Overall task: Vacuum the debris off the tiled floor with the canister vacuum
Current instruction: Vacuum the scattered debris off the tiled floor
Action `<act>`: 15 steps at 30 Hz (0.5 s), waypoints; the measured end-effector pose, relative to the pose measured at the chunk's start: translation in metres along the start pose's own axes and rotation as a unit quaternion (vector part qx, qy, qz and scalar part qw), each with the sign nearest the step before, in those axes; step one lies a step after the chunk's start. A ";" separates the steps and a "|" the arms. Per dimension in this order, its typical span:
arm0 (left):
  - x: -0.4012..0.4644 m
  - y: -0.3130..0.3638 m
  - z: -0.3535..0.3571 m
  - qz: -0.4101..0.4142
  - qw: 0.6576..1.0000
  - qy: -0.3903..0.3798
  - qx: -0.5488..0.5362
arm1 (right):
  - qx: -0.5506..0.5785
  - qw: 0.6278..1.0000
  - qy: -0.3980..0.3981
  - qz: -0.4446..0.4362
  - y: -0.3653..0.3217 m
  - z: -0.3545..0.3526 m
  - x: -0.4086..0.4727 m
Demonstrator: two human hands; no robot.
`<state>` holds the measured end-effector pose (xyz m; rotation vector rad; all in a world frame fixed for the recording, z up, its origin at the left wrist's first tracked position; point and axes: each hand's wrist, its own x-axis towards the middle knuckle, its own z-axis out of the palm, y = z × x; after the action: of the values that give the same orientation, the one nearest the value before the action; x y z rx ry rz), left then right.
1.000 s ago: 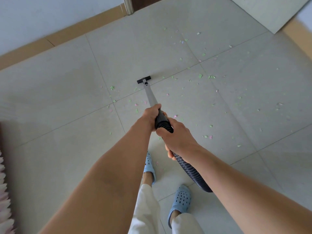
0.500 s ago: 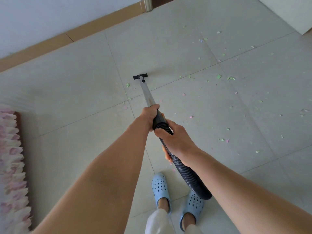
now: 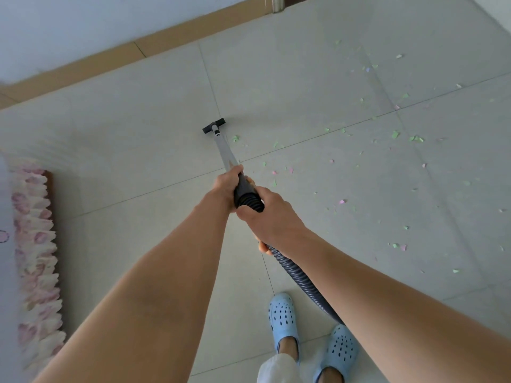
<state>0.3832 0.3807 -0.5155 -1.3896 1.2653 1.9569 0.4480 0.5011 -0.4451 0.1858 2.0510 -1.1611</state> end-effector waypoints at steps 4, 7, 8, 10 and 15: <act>0.004 0.003 -0.010 0.001 1.000 0.003 -0.026 | -0.064 0.998 0.013 -0.011 -0.008 0.007 0.002; 0.003 -0.003 -0.011 -0.005 0.998 -0.014 -0.064 | -0.105 0.994 0.025 -0.022 -0.008 0.009 -0.005; 0.002 -0.006 -0.010 -0.006 0.997 -0.018 -0.072 | -0.116 0.992 0.028 -0.025 -0.007 0.008 -0.008; -0.002 -0.013 -0.007 -0.010 0.996 -0.027 -0.086 | -0.132 0.990 0.032 -0.025 -0.003 0.005 -0.016; -0.016 -0.031 0.006 -0.025 0.993 -0.048 -0.106 | -0.160 0.986 0.042 -0.023 0.008 -0.006 -0.036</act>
<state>0.4104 0.4042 -0.5137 -1.3907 0.9938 2.1468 0.4734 0.5184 -0.4240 0.0313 2.2931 -0.8465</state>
